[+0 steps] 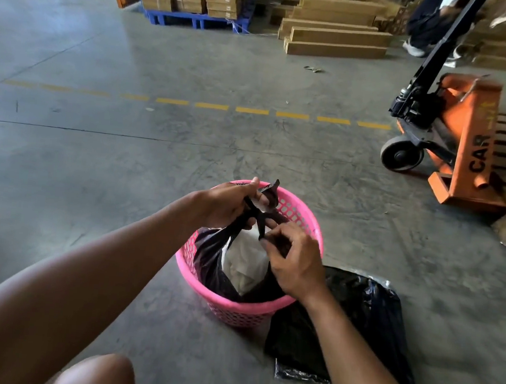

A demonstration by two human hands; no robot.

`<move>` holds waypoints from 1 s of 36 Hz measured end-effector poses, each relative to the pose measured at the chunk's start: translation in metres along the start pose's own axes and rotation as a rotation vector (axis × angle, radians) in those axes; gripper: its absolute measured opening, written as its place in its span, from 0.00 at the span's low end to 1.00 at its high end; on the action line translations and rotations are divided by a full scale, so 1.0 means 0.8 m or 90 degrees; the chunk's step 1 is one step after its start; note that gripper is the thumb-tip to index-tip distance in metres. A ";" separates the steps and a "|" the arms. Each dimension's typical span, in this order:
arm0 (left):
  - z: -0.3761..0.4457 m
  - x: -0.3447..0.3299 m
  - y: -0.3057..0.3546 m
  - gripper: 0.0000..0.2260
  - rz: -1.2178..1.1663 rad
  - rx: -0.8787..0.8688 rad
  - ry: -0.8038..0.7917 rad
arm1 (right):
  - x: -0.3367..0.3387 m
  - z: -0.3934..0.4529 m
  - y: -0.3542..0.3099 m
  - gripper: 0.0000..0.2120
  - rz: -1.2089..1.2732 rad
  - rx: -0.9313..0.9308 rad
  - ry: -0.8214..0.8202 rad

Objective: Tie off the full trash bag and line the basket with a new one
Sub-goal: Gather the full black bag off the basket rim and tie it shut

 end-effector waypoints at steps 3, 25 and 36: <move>-0.006 -0.015 0.005 0.20 0.053 -0.015 0.002 | -0.015 -0.012 0.005 0.05 -0.044 -0.024 0.016; -0.029 -0.005 -0.045 0.11 1.021 -0.681 0.182 | 0.019 0.126 -0.037 0.25 -0.208 0.075 -0.283; -0.035 -0.012 -0.072 0.06 0.776 -0.575 0.229 | 0.026 0.111 -0.004 0.12 0.019 -0.061 -0.154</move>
Point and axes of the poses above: each hand's wrist, its own z-axis towards the middle knuckle, its own x-axis out of the back of the hand, y = z × x, the point moved 2 cm from there along z, towards the middle knuckle, and after that the axes turned 7 degrees about z, right-handed, at the moved point
